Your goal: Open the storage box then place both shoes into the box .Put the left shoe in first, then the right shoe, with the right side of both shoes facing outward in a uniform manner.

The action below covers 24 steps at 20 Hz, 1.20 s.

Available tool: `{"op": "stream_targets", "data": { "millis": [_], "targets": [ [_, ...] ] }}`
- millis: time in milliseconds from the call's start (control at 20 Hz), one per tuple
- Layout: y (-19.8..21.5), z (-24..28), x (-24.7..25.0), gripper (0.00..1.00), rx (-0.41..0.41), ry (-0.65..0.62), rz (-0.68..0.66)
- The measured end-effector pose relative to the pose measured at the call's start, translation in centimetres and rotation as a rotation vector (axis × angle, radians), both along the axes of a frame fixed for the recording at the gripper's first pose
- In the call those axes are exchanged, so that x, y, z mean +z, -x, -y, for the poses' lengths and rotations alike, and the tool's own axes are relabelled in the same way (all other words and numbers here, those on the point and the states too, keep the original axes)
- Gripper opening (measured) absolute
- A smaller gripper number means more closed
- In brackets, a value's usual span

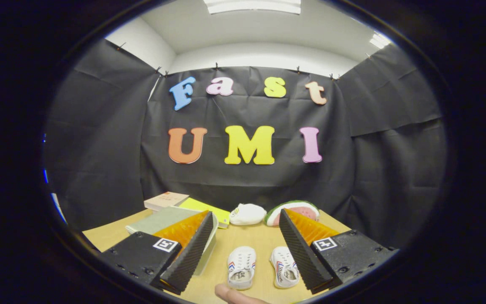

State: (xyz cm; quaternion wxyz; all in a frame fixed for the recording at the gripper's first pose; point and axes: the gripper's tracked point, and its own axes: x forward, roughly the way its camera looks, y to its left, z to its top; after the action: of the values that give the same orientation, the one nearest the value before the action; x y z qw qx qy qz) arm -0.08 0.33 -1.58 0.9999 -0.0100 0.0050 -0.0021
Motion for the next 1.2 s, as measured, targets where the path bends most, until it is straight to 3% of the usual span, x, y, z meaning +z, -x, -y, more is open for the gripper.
{"op": "stream_targets", "data": {
  "millis": [500,800,950,1200],
  "targets": [
    [-2.6,0.4,-1.5,1.0,0.034,-0.056,-0.056],
    [-6.4,0.4,-1.8,1.0,0.163,-0.191,-0.151],
    [-8.9,-0.1,-2.9,1.0,0.281,-0.303,-0.268],
    [-13.8,0.4,-5.9,1.0,0.397,-0.445,-0.463]
  ]
}}
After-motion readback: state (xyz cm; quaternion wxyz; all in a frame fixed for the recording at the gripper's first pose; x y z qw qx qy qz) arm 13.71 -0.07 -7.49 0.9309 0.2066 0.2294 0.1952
